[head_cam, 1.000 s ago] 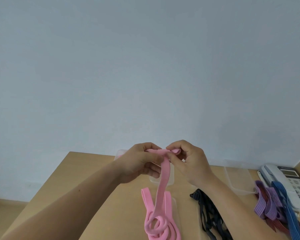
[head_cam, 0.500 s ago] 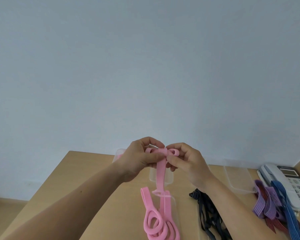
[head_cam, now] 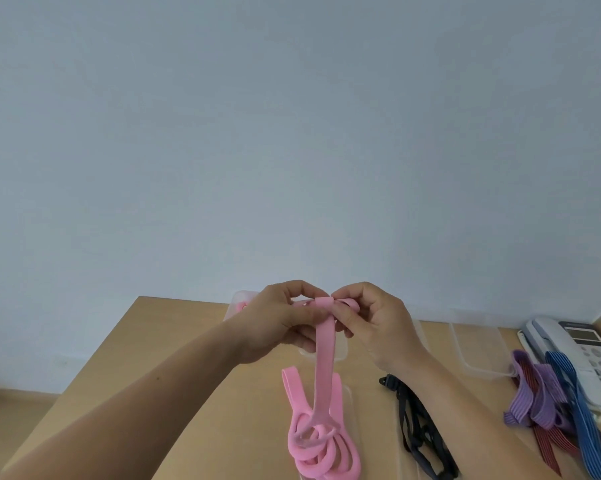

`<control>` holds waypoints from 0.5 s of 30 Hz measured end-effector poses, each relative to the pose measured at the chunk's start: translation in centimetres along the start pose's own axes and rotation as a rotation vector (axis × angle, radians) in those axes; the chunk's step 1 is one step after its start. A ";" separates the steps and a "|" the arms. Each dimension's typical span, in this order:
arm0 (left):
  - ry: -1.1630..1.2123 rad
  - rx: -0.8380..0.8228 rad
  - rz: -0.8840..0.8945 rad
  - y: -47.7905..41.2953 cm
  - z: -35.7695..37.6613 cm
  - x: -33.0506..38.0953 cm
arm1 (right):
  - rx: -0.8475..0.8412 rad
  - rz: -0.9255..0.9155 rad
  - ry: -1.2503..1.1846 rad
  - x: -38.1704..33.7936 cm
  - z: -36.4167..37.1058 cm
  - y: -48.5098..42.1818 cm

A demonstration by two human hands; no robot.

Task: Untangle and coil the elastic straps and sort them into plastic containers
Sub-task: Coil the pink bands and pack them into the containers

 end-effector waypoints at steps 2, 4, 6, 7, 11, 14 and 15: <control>0.087 -0.016 -0.039 0.0 0.5 -0.4 | 0.025 -0.064 0.090 -0.3 -0.1 0.2; 0.133 -0.030 -0.063 -0.2 1.0 -0.7 | 0.045 -0.105 0.159 -0.2 -0.4 0.5; 0.149 -0.004 -0.074 -0.5 1.1 -1.1 | 0.043 -0.130 0.187 0.3 -0.6 0.6; 0.155 0.019 -0.076 -0.6 1.0 -1.3 | 0.029 -0.118 0.174 0.7 -0.7 0.6; 0.131 0.089 -0.040 -1.1 0.9 -1.9 | -0.107 0.049 -0.069 2.5 -0.8 0.2; 0.048 0.156 0.020 -1.6 0.6 -1.8 | -0.164 0.134 -0.152 3.4 -1.1 -0.2; 0.007 0.175 0.036 -1.7 0.5 -1.8 | -0.161 0.157 -0.144 3.7 -1.3 -0.4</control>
Point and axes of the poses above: each hand's wrist, its own y-axis away from the middle knuckle, its own z-axis out of the palm, x = y × z, the point moved 10 cm from there along -y, towards the middle knuckle, and after that the axes turned 10 degrees about z, right-handed, at the moved point
